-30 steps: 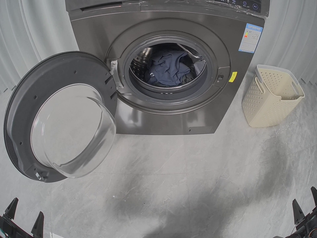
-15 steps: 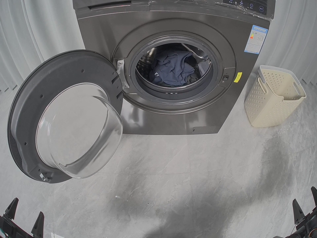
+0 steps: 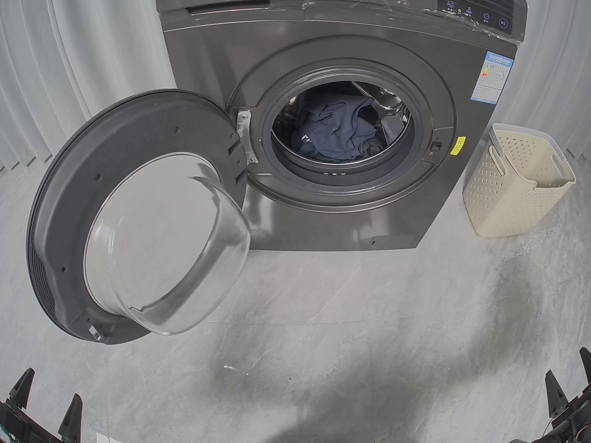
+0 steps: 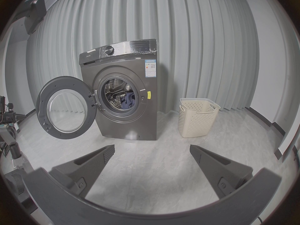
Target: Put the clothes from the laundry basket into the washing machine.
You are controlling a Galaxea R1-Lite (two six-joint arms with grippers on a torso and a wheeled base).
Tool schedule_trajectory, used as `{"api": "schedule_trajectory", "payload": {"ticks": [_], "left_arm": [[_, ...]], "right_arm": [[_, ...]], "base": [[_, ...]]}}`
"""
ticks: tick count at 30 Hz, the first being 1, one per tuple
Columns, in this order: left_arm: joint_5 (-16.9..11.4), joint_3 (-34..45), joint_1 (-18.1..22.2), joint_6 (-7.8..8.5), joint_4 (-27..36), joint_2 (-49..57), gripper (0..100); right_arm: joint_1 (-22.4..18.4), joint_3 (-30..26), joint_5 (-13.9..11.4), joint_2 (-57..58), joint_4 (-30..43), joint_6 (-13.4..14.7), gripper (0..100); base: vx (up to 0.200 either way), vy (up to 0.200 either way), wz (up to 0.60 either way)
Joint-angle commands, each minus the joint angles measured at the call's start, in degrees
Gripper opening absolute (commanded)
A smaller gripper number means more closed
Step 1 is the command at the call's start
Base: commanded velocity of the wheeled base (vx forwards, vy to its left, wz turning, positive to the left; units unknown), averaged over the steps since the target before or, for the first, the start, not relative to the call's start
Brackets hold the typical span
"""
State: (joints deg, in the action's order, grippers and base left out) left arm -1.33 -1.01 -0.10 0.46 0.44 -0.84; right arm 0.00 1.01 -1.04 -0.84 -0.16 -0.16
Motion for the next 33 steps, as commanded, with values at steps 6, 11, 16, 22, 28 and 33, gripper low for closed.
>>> {"api": "schedule_trajectory", "payload": {"ticks": [6,11,16,22,28,33], "left_arm": [[0.1,0.9,0.0,-0.02,0.0,0.8,100],[0.0,0.9,0.0,0.15,0.0,0.8,100],[0.0,0.9,0.0,0.24,0.0,0.8,100],[0.0,0.9,0.0,0.15,0.0,0.8,100],[0.0,0.9,0.1,0.24,-0.1,0.8,100],[0.0,0.9,0.1,0.06,-0.1,0.8,100]], "right_arm": [[0.0,-1.0,0.0,0.1,0.0,0.0,100],[0.0,-1.0,0.0,0.1,0.0,0.0,100],[0.0,-1.0,0.0,0.1,0.0,0.1,100],[0.0,-1.0,0.0,0.1,0.0,0.0,100],[0.0,-1.0,0.0,0.1,0.0,0.1,100],[0.0,-1.0,0.0,0.1,0.0,0.1,100]], "base": [[0.000,0.133,0.00],[0.000,0.000,0.00],[0.000,0.000,0.00],[-0.067,0.000,0.00],[-0.100,0.000,0.00],[0.000,0.000,0.00]]}}
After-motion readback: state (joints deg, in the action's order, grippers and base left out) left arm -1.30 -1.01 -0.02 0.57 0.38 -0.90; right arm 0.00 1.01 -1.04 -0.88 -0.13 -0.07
